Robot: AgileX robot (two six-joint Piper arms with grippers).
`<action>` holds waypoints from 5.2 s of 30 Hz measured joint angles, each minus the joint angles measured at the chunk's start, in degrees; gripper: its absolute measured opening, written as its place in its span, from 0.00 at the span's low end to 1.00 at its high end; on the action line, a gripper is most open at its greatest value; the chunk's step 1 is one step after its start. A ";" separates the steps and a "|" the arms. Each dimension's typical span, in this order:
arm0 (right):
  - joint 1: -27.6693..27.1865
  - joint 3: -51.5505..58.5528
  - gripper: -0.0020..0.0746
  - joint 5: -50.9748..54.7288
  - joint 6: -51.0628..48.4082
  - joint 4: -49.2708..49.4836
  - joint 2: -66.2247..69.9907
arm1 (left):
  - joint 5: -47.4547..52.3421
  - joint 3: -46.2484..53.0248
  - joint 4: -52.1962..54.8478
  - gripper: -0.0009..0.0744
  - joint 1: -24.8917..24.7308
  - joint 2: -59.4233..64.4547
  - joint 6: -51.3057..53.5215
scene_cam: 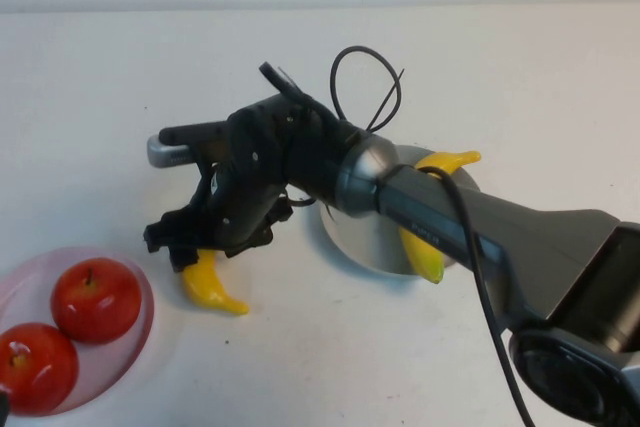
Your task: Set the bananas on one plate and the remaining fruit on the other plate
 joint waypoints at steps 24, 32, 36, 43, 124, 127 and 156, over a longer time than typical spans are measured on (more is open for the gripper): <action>-1.31 1.35 0.44 12.82 -1.22 -6.03 -8.02 | 0.00 0.00 0.00 0.01 0.00 0.00 0.00; -8.71 13.56 0.44 10.98 3.85 -7.44 -16.58 | 0.00 0.00 0.00 0.01 0.00 0.00 0.00; -12.03 18.31 0.44 9.39 7.69 -7.44 -17.23 | 0.00 0.00 0.00 0.01 0.00 0.00 0.00; -12.93 21.67 0.44 7.34 8.77 -5.68 -17.23 | 0.00 0.00 0.00 0.01 0.00 0.00 0.00; -42.66 128.86 0.01 -47.04 -13.19 -10.27 -135.65 | 0.00 0.00 0.00 0.01 0.00 0.00 0.00; -42.70 128.86 0.01 -39.96 -13.24 -10.38 -138.68 | 0.00 0.00 0.00 0.01 0.00 0.00 0.00; -42.70 128.91 0.01 -36.22 -19.39 -11.52 -138.93 | 0.03 0.00 0.00 0.01 0.00 0.00 0.00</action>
